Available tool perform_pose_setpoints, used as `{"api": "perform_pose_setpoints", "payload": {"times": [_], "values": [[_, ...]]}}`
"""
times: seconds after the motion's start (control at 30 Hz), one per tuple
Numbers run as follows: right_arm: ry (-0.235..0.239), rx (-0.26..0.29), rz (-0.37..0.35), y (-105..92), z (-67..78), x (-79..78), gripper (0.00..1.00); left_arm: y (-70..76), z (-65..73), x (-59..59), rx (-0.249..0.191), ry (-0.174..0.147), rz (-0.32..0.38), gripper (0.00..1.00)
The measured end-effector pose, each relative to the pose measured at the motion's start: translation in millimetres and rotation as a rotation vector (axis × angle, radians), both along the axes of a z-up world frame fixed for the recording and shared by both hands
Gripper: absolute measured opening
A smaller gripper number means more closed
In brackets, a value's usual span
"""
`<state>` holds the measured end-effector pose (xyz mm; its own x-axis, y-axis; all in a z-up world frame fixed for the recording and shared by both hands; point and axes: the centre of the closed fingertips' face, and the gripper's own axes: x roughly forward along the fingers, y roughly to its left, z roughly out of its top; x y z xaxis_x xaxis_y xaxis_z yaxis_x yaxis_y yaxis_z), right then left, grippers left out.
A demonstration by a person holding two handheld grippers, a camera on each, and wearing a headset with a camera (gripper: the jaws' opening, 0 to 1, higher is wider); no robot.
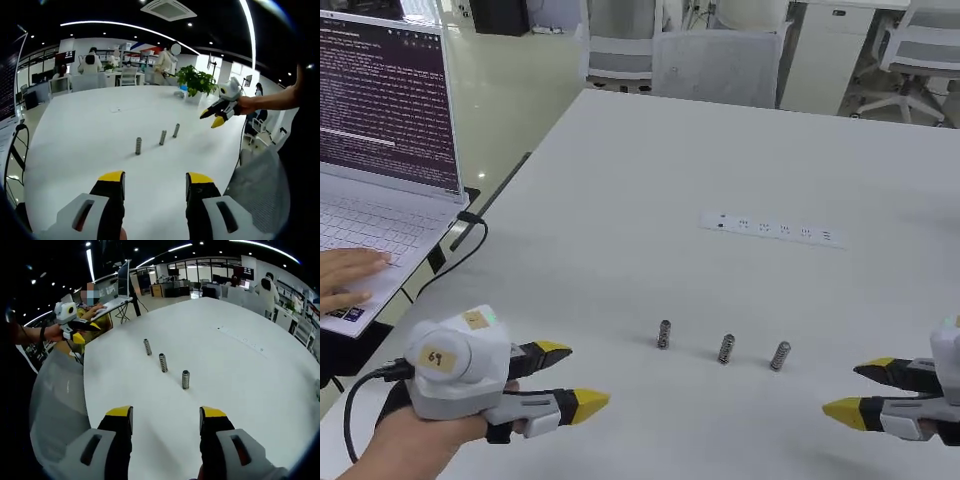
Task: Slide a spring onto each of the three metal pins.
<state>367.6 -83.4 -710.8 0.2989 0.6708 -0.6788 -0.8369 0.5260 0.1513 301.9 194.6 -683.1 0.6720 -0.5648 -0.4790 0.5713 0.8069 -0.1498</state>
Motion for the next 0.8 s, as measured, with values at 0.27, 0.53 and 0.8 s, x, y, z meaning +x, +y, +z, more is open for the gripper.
{"api": "perform_pose_setpoints", "payload": {"times": [0.27, 0.53, 0.8], "values": [[-0.002, 0.036, -0.035, -5.1, -1.3, -15.3, 0.59, -0.6, -2.2, -4.7, -0.002, 0.004, -0.001, 0.44], [0.006, 0.085, -0.096, -6.5, -9.4, -33.2, 0.63, -1.2, -1.2, -5.6, -0.006, 0.000, -0.006, 0.46], [-0.009, 0.155, -0.169, -4.6, -6.1, -41.0, 0.71, -7.2, -0.2, -5.4, -0.009, -0.003, -0.021, 0.47]]}}
